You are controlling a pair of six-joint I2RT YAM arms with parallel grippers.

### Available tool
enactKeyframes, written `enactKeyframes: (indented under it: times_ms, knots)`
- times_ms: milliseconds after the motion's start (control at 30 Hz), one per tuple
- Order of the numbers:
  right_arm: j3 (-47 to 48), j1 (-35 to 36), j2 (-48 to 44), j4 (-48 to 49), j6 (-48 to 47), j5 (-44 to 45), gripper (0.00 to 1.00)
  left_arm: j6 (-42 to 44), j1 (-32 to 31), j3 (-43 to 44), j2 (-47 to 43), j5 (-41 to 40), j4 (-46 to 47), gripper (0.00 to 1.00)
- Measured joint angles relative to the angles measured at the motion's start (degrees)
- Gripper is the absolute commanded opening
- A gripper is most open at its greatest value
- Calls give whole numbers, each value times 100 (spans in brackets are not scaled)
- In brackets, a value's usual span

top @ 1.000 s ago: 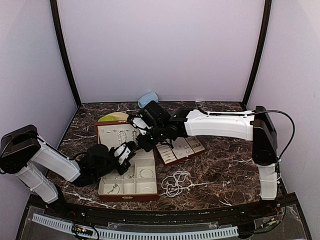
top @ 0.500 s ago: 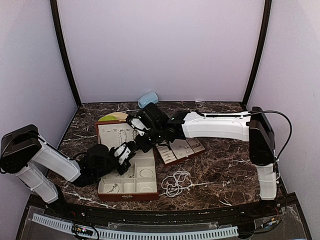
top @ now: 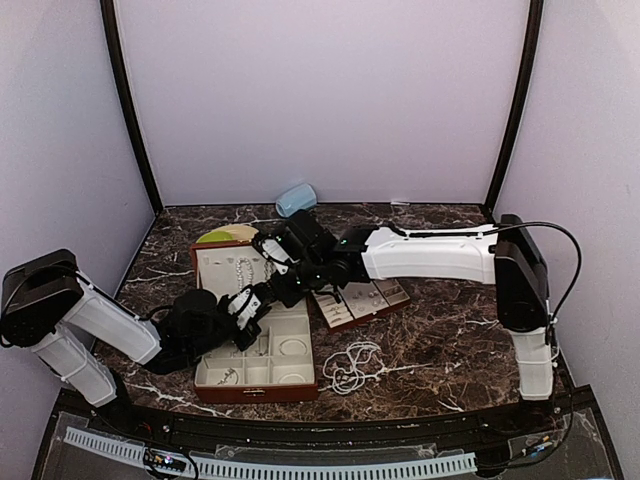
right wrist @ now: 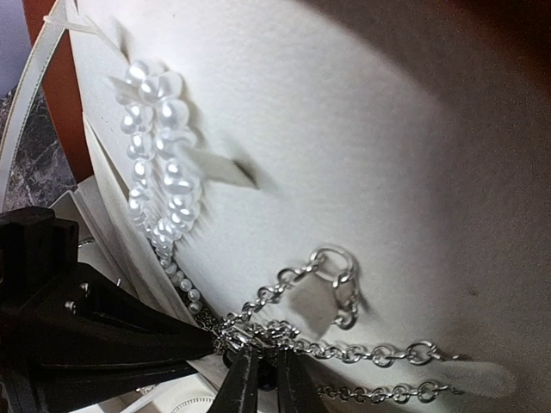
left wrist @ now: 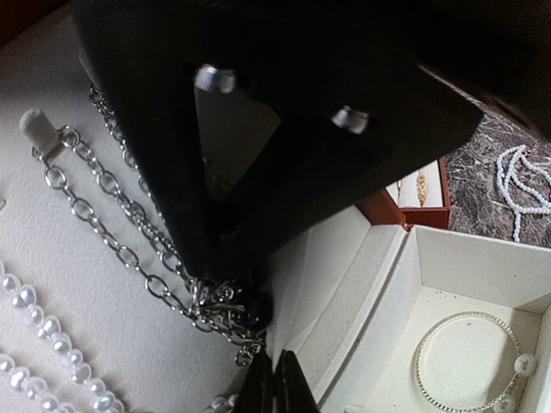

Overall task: Organize the mixed jewelry
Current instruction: Adjust the necklace on the necklace hanger.

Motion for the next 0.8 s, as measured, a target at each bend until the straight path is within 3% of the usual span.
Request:
enactKeyframes:
  times_ms: [800]
  knots:
    - [-184,76,35,184,229,20,10,-35,-22,-181,79,72,385,0]
